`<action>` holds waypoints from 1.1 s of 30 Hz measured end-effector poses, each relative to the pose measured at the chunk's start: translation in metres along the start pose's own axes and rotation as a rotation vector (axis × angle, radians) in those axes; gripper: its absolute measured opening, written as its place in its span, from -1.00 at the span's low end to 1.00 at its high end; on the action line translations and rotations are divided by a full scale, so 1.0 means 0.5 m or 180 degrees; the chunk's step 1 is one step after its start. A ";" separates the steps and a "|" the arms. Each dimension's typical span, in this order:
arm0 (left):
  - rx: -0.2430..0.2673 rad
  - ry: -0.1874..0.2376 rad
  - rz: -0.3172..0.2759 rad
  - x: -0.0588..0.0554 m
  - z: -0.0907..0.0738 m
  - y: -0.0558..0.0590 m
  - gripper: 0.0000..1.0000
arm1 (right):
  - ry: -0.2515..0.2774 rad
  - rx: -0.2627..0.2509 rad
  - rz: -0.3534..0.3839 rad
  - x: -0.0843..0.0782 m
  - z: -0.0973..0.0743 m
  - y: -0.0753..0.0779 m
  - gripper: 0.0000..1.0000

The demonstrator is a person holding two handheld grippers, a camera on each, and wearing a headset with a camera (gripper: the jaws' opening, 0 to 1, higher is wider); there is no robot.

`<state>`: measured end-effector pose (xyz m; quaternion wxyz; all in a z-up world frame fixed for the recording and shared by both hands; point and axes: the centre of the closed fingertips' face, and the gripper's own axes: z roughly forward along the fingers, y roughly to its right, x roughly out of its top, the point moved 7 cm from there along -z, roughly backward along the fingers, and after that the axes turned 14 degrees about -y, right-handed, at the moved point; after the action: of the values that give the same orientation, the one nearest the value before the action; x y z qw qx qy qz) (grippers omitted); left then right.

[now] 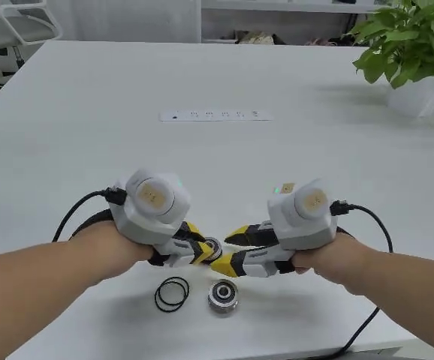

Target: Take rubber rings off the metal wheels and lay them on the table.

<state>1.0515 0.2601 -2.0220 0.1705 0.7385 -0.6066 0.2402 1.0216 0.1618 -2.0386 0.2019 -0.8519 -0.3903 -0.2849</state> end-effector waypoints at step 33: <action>0.0044 0.0006 -0.0078 0.000 -0.001 0.001 -0.84 | -0.0026 -0.0149 -0.0003 -0.001 0.009 -0.004 -0.56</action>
<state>1.0507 0.2603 -2.0218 0.1689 0.7467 -0.5957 0.2430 1.0212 0.1652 -2.0424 0.1802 -0.8574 -0.3848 -0.2905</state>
